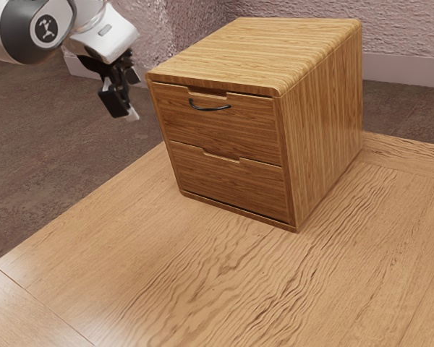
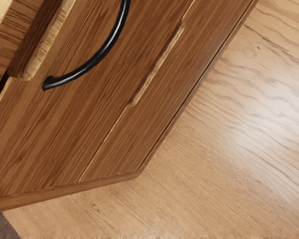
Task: Pull the drawer handle with one arm to open the drawer
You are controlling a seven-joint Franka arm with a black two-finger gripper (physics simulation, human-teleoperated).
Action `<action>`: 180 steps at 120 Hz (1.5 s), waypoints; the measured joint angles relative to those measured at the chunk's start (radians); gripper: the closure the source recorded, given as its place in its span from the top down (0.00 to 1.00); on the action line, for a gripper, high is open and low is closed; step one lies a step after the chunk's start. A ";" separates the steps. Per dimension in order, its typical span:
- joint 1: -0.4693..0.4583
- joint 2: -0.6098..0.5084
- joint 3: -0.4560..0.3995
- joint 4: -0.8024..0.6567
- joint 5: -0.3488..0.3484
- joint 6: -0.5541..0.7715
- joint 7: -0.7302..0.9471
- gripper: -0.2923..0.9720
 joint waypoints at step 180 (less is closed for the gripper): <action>-0.067 0.068 -0.001 -0.099 0.006 0.244 0.321 0.74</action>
